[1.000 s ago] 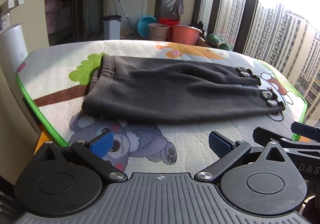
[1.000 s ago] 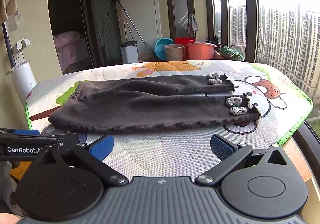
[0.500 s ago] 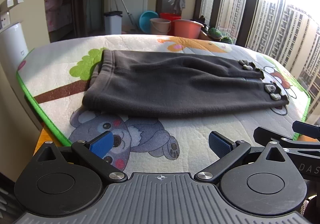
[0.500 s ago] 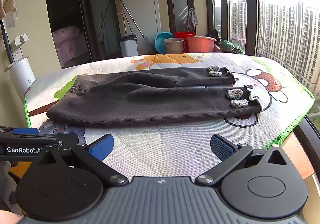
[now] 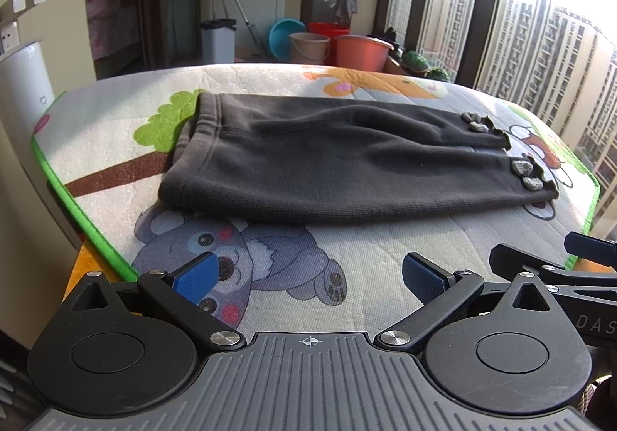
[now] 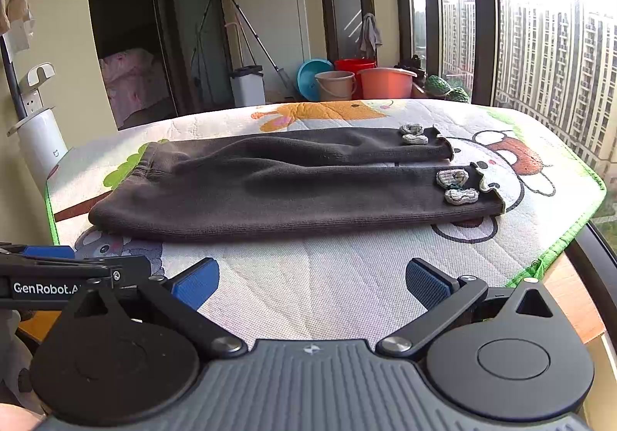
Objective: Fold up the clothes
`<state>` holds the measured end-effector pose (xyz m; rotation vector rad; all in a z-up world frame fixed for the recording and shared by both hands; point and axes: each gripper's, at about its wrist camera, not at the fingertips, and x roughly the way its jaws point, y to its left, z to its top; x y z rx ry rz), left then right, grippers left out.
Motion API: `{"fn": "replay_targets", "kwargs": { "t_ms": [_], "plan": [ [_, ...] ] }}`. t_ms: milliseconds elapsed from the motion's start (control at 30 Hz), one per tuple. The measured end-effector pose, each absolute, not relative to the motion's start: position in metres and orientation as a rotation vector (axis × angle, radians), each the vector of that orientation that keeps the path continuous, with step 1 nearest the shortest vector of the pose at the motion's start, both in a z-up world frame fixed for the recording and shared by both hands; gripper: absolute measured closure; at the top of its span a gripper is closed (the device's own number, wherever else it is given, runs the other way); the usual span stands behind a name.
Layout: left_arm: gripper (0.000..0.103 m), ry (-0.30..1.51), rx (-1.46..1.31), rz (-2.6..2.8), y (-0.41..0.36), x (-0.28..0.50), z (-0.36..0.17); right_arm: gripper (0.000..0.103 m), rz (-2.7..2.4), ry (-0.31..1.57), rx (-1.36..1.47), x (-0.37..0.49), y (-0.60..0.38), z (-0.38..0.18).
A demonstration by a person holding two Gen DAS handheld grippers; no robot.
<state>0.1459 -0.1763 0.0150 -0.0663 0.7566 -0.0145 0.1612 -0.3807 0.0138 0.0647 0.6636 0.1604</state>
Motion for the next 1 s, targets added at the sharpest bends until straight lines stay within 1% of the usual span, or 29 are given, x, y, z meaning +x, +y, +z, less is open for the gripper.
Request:
{"fn": "replay_targets", "kwargs": {
  "t_ms": [1000],
  "plan": [
    [0.000,0.761,-0.041,-0.016,-0.1844,0.1506,0.0113,0.000,0.162,0.661,0.063,0.1631,-0.3839,0.0107]
  ]
}}
